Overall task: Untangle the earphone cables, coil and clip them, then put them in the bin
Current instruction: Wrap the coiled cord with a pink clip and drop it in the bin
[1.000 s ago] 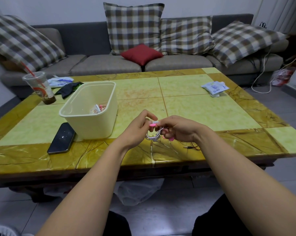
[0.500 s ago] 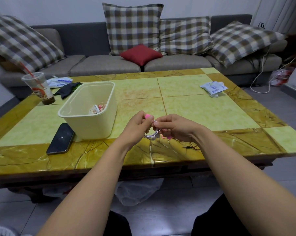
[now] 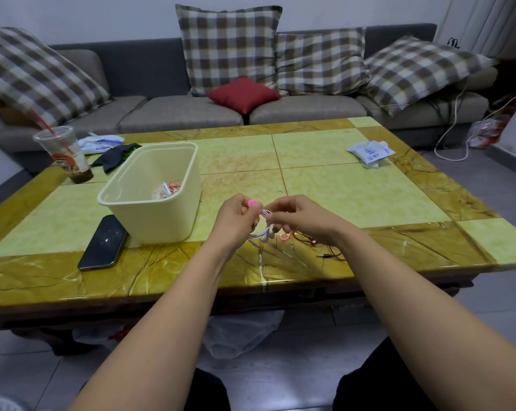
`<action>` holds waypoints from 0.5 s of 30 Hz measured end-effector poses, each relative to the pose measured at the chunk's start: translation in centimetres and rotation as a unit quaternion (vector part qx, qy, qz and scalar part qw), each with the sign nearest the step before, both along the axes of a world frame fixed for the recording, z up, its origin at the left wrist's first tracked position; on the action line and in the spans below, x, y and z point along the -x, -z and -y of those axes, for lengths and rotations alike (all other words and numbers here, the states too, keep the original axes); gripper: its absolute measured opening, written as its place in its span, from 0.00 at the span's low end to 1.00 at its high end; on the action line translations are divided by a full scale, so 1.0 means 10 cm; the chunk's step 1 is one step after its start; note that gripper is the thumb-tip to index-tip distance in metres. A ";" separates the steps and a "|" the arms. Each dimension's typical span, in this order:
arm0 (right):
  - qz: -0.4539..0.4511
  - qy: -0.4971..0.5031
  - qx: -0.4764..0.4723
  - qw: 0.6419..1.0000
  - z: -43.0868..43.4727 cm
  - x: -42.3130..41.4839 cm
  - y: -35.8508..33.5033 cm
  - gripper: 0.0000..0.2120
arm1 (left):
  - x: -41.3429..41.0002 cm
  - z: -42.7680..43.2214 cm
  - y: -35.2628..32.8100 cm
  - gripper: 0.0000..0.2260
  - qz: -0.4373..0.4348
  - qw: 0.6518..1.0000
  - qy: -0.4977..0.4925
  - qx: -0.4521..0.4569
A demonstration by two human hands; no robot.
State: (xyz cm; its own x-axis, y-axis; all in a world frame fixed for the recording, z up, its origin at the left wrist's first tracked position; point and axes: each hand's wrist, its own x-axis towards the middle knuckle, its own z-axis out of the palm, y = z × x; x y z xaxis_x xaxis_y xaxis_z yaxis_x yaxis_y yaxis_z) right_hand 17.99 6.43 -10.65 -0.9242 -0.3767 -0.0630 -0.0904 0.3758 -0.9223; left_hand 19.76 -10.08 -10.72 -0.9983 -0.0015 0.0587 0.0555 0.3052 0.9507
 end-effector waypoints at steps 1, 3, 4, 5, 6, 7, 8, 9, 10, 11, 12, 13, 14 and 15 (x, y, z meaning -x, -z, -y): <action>0.019 0.018 0.014 1.000 0.00 0.00 -0.01 0.08 | 0.01 0.00 0.01 0.07 -0.011 1.000 -0.012 0.011; 0.037 0.073 0.050 0.995 0.00 0.01 -0.02 0.11 | 0.04 0.01 0.03 0.07 -0.027 0.999 -0.031 0.032; 0.038 0.100 0.072 0.992 0.00 0.02 -0.02 0.10 | 0.05 0.01 0.04 0.07 -0.032 0.998 -0.038 0.040; 0.038 0.119 0.095 0.988 0.01 0.01 -0.02 0.09 | 0.05 0.02 0.05 0.07 -0.037 0.997 -0.044 0.048; 0.040 0.129 0.122 0.983 0.02 0.01 -0.02 0.07 | 0.06 0.02 0.05 0.07 -0.041 0.997 -0.048 0.053; 0.048 0.134 0.154 0.978 0.03 0.01 -0.03 0.05 | 0.06 0.01 0.06 0.07 -0.045 0.996 -0.051 0.058; 0.060 0.134 0.189 0.971 0.05 0.00 -0.05 0.05 | 0.06 0.00 0.07 0.07 -0.047 0.996 -0.053 0.061; 0.074 0.132 0.219 0.964 0.06 0.00 -0.07 0.06 | 0.05 0.00 0.07 0.07 -0.051 0.995 -0.056 0.064; 0.088 0.127 0.241 0.958 0.08 0.00 -0.08 0.08 | 0.05 -0.01 0.07 0.07 -0.055 0.995 -0.059 0.064; 0.098 0.118 0.251 0.956 0.09 -0.01 -0.10 0.10 | 0.05 -0.02 0.06 0.07 -0.060 0.995 -0.062 0.057; 0.103 0.104 0.250 0.957 0.11 -0.02 -0.10 0.11 | 0.05 -0.03 0.05 0.06 -0.065 0.995 -0.067 0.045; 0.100 0.086 0.244 0.961 0.12 -0.03 -0.10 0.10 | 0.04 -0.04 0.04 0.06 -0.069 0.995 -0.072 0.030; 0.091 0.070 0.240 0.964 0.13 -0.04 -0.08 0.08 | 0.04 -0.06 0.02 0.06 -0.069 0.995 -0.076 0.013; 0.080 0.059 0.239 0.966 0.13 -0.05 -0.08 0.07 | 0.03 -0.07 0.01 0.06 -0.067 0.995 -0.078 -0.005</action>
State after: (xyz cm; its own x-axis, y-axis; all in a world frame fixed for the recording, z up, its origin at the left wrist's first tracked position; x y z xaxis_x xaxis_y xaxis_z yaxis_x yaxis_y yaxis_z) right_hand 18.48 5.10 -9.90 -0.9551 -0.2915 -0.0530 0.0847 -0.0973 -0.9916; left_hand 19.43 -9.40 -10.81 -0.9692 -0.1564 0.1903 0.1347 0.3103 0.9410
